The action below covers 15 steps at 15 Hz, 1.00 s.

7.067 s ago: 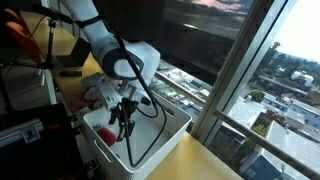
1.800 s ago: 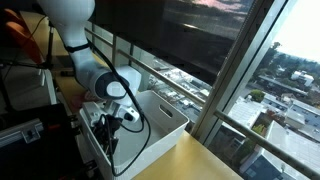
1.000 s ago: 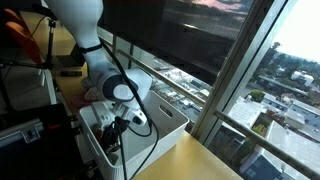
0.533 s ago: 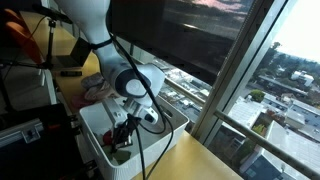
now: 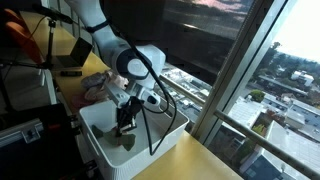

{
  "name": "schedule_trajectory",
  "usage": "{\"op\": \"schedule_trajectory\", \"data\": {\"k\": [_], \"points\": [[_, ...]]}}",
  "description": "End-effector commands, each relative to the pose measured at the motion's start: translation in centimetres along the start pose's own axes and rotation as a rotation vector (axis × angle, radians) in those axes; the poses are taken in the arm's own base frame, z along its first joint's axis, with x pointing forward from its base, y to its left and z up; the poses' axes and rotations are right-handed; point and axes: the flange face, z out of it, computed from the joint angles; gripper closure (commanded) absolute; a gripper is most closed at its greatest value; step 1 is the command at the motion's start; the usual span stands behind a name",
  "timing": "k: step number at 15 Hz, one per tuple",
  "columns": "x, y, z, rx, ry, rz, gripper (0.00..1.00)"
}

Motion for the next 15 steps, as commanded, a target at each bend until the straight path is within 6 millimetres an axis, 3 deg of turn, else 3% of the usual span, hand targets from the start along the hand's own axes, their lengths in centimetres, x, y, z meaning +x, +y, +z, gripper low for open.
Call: {"op": "schedule_trajectory", "data": {"k": [1, 5, 9, 12, 15], "points": [[-3.3, -3.5, -7.9, -0.036, 0.103, -0.027, 0.99], [-6.5, -8.0, -16.9, -0.099, 0.226, -0.055, 0.99], [-9.4, -12.0, -22.6, -0.136, 0.308, -0.087, 0.99], [-10.2, -15.0, -23.4, -0.155, 0.328, -0.116, 0.99], [-9.7, -17.0, -22.1, -0.18, 0.318, -0.142, 0.99]]}}
